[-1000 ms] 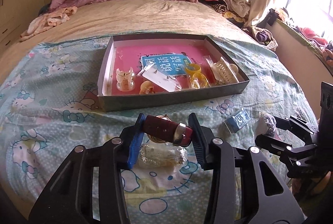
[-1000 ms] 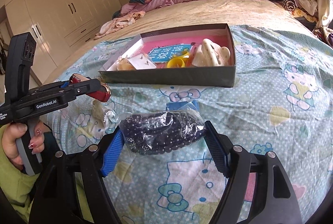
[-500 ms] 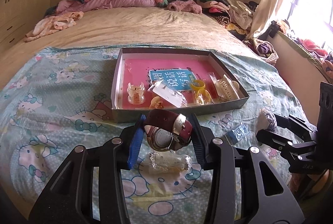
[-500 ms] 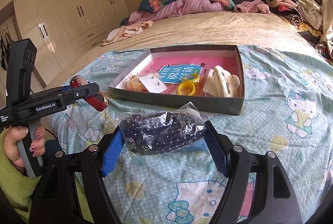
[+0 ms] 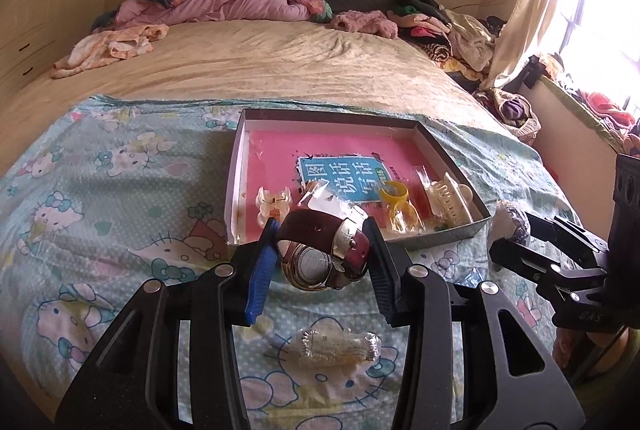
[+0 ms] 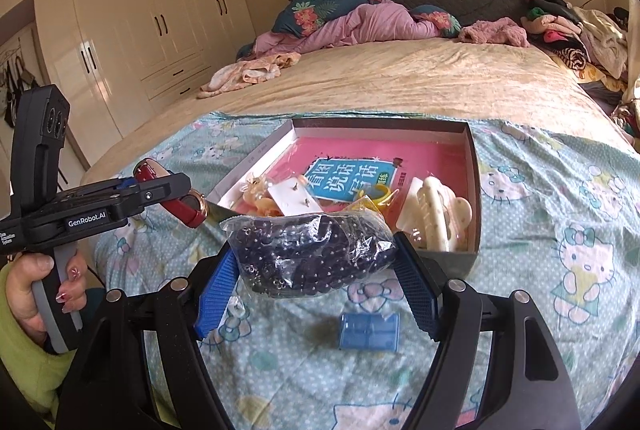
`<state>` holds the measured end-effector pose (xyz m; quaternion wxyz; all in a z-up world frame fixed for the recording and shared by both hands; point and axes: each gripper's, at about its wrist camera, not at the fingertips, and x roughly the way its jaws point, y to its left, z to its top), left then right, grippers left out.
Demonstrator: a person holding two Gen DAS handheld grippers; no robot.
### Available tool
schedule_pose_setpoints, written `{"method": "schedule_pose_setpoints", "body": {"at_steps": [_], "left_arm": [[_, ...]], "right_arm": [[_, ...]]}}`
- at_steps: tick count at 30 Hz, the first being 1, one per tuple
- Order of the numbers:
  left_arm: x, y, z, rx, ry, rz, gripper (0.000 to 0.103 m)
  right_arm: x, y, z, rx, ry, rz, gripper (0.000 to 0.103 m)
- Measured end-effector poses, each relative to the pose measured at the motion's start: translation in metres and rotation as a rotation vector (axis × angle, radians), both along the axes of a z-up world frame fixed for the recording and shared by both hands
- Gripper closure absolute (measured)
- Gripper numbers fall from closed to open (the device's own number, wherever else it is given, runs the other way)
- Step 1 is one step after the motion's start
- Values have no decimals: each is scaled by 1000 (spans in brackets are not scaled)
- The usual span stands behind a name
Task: Organize jewelry
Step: 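Carry the watch with the left tool while the right tool carries the bead bag over the tray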
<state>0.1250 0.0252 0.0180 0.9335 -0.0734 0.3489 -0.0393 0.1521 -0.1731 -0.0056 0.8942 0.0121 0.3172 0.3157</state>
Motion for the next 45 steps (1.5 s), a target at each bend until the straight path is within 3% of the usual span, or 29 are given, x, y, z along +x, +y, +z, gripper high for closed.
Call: {"method": "schedule_pose_setpoints", "body": {"at_steps": [16, 45], "left_arm": [[36, 3, -7, 8, 28, -3, 69], [109, 1, -28, -15, 16, -9, 68]], "right_arm": [[33, 18, 3, -34, -44, 15, 30], [80, 33, -20, -80, 8, 0, 30]]}}
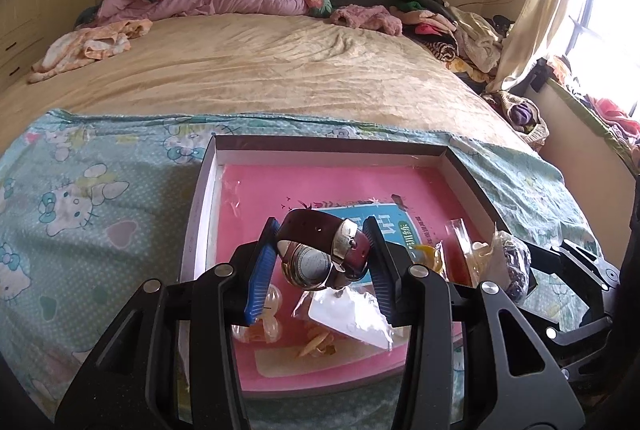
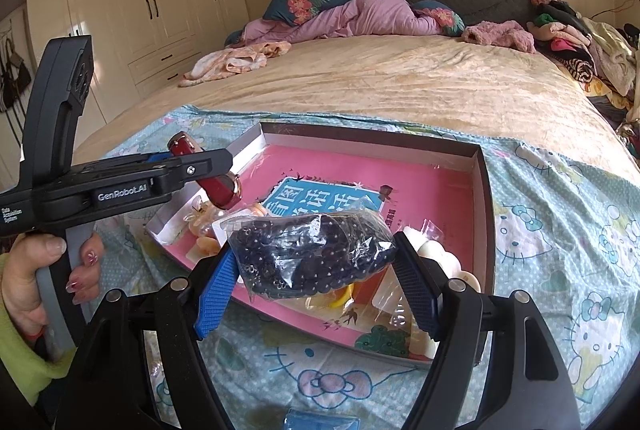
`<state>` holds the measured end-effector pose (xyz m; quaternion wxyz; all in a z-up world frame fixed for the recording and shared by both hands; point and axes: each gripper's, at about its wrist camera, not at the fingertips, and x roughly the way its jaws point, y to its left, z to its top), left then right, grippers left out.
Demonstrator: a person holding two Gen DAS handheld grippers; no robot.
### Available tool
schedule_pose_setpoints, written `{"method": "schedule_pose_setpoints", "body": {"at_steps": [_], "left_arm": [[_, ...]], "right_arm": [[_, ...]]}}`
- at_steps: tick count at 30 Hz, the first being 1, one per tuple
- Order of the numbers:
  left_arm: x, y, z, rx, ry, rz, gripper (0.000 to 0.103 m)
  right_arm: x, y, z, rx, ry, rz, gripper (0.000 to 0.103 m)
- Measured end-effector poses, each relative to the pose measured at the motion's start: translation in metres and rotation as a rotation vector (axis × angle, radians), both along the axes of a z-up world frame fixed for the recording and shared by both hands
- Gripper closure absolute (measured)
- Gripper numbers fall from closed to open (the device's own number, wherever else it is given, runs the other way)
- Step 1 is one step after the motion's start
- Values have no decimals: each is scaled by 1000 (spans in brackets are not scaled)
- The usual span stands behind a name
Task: Organize jewelry
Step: 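Carry the watch with the left tool while the right tool carries the bead bag over the tray, then open the left tool releasing the watch while the right tool releases the bead bag in the tray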
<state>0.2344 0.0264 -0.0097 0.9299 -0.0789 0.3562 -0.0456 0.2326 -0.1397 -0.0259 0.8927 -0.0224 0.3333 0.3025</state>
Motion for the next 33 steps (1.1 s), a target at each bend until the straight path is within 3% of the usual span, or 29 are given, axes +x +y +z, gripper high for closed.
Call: {"method": "schedule_pose_setpoints", "body": {"at_steps": [13, 26, 33], "left_arm": [[2, 7, -13, 20, 51, 20, 64], [-5, 11, -7, 16, 51, 36, 55], [-10, 10, -5, 15, 47, 33, 48]], "right_arm": [[16, 29, -17, -81, 60, 42, 30], [21, 41, -36, -114, 137, 41, 28], [4, 24, -19, -66, 95, 20, 15]]}}
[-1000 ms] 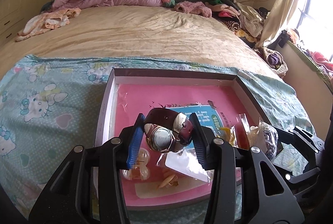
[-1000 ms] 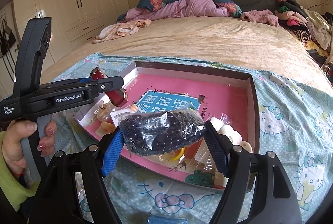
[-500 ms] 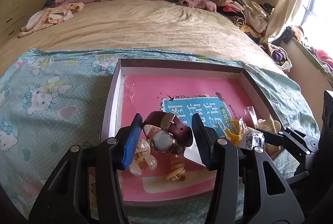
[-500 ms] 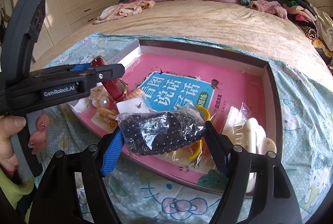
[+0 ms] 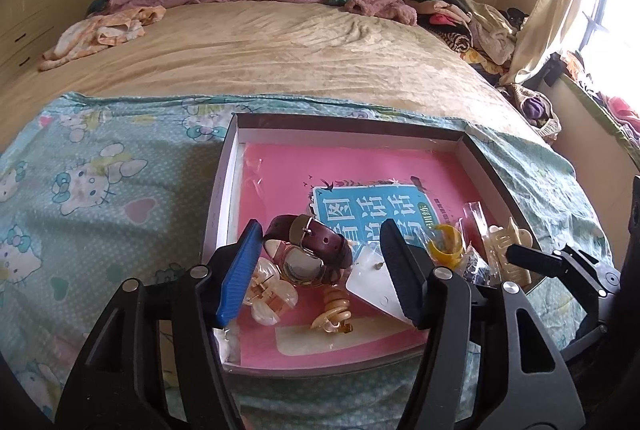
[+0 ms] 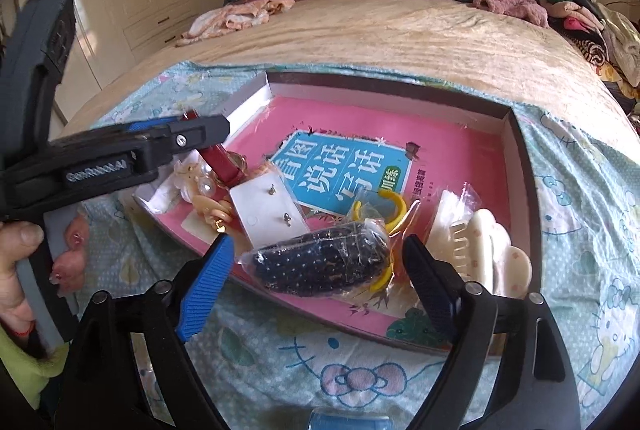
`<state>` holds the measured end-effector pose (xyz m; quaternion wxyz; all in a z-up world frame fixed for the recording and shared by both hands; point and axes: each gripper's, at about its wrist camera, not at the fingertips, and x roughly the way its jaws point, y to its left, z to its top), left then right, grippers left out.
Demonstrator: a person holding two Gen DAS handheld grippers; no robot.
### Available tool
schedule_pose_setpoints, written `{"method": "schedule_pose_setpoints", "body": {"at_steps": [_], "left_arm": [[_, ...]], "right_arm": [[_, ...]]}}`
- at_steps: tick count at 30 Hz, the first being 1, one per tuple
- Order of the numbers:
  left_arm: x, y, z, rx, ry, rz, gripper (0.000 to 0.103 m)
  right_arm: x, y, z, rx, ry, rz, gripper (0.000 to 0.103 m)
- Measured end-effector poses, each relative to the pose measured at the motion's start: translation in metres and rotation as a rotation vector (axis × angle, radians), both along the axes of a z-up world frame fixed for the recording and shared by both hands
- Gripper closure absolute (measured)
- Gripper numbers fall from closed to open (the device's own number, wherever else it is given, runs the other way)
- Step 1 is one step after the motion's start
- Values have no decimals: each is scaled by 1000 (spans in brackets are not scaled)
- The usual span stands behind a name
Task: Organize jewelry
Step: 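Open the left tool releasing the watch while the right tool releases the bead bag in the tray, then move both tools back toward the silver bracelet bag and blue box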
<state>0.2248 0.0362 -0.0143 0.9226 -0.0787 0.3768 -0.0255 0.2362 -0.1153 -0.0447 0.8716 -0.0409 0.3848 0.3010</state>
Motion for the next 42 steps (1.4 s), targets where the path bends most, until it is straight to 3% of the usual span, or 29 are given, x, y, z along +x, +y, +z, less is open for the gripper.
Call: {"method": "schedule_pose_setpoints", "body": {"at_steps": [8, 20, 33, 42], "left_arm": [[-22, -4, 12, 8, -32, -3, 29], [-65, -5, 24, 32, -64, -3, 17], [-101, -6, 10, 72, -32, -12, 15], [-120, -7, -5, 60, 16, -47, 11]], "right_arm": [[-37, -35, 24, 58, -50, -38, 6], [-70, -53, 22, 33, -35, -56, 6], [-92, -56, 8, 7, 1, -59, 6], [-101, -57, 1, -16, 18, -68, 6]]}}
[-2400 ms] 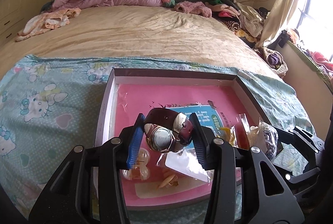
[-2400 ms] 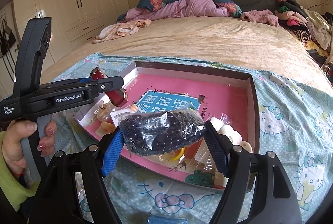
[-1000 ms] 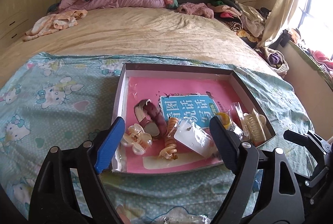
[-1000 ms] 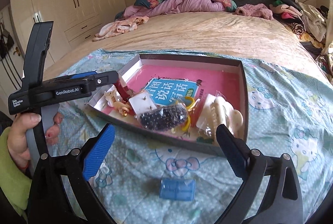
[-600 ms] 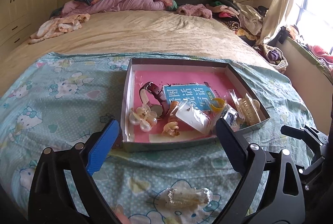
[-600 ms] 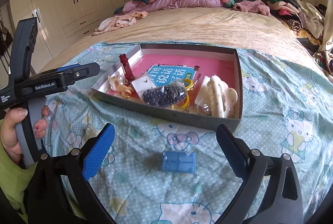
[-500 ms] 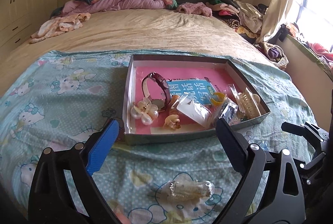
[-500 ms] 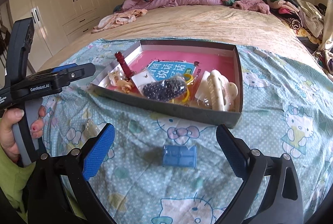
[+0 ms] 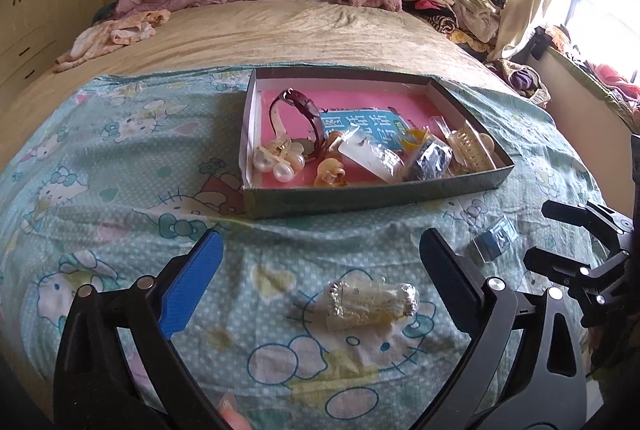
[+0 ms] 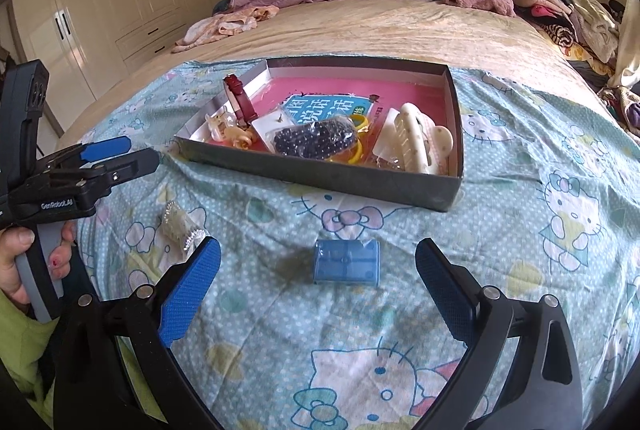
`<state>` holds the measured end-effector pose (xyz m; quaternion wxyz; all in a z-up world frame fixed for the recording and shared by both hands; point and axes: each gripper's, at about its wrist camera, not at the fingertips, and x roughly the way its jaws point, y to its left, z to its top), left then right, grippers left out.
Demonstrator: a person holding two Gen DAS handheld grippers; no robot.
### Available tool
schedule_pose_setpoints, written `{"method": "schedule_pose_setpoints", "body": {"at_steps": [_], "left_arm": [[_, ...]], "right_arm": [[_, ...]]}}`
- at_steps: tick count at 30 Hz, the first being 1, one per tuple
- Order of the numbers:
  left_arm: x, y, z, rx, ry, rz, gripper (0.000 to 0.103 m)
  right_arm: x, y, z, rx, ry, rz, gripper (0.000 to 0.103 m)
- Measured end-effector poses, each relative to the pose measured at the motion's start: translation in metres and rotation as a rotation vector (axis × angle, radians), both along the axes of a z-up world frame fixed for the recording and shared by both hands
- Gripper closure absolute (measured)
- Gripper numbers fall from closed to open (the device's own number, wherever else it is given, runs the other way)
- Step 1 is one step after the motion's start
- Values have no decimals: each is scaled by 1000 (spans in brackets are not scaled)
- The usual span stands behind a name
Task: Organize jewelry
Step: 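Move both tools back toward the silver bracelet bag and blue box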
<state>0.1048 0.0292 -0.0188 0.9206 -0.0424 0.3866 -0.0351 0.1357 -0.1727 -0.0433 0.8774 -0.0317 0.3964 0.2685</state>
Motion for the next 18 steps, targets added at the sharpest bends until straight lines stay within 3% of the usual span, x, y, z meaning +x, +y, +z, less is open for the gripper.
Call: {"method": "schedule_pose_setpoints", "body": {"at_steps": [10, 18], "left_arm": [[-3, -7, -30, -29, 98, -64, 10], [3, -19, -49, 15, 162, -84, 10]], "right_arm": [[-4, -4, -12, -21, 25, -15, 6], [3, -8, -26, -29, 48, -37, 6]]}}
